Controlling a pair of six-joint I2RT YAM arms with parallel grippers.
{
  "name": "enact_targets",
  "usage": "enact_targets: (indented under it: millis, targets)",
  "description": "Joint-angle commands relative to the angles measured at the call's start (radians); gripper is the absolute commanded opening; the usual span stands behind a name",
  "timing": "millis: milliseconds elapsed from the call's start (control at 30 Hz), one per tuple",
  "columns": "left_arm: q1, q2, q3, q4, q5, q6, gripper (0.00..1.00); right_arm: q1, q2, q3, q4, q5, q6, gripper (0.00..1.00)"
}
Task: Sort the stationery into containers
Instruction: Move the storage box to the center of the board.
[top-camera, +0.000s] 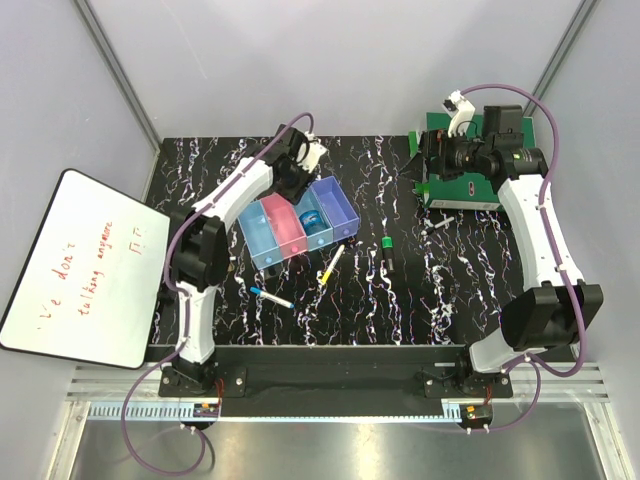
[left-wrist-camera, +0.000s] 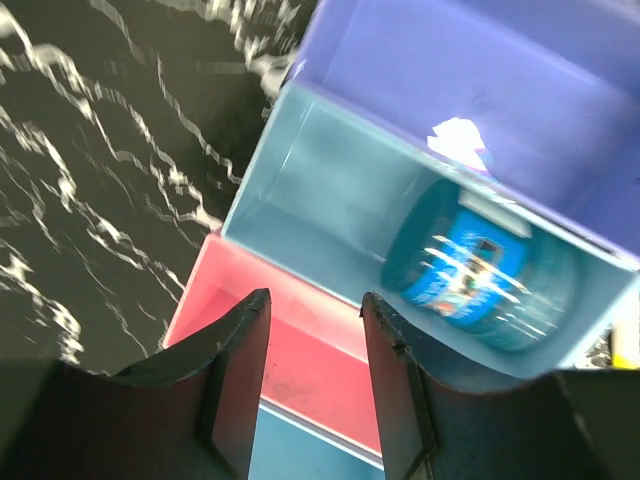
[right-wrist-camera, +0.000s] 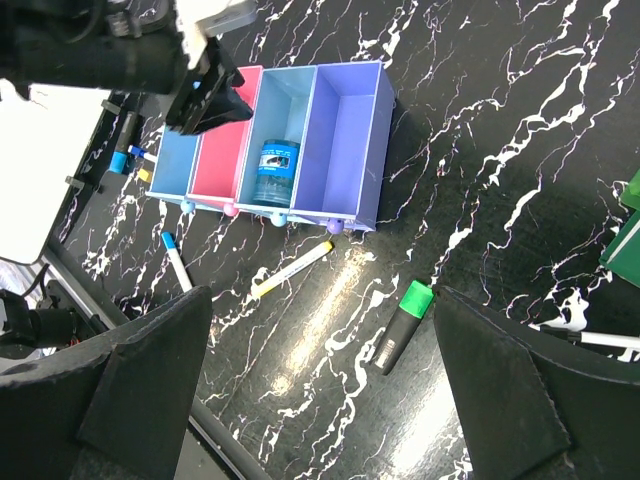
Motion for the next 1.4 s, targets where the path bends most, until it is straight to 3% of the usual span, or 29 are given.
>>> enact_targets:
  millis: [0,233,667,867,1233,1367]
  targets:
    - [0.027,0.046,0.069,-0.025,-0.016,-0.037,0.46,0.007,-0.043,-0.007,0.018,0.009,-0.015,1.00]
    - [0.050,0.097,0.123,0.027,-0.085,0.016,0.45,0.007,-0.039,-0.003,0.021,0.006,-0.005,1.00]
    - [0.054,0.076,0.078,0.013,-0.062,-0.039,0.45,0.008,-0.036,0.004,0.025,-0.002,0.005,1.00]
    - [0.067,0.128,0.138,0.015,-0.100,-0.003,0.44,0.007,-0.045,-0.003,0.030,-0.003,0.011,1.00]
    - [0.066,0.221,0.234,0.035,-0.071,0.154,0.43,0.009,-0.045,-0.003,0.038,-0.011,0.025,1.00]
    - [0.066,0.238,0.245,0.042,-0.054,0.217,0.37,0.008,-0.040,0.000,0.039,-0.014,0.030,1.00]
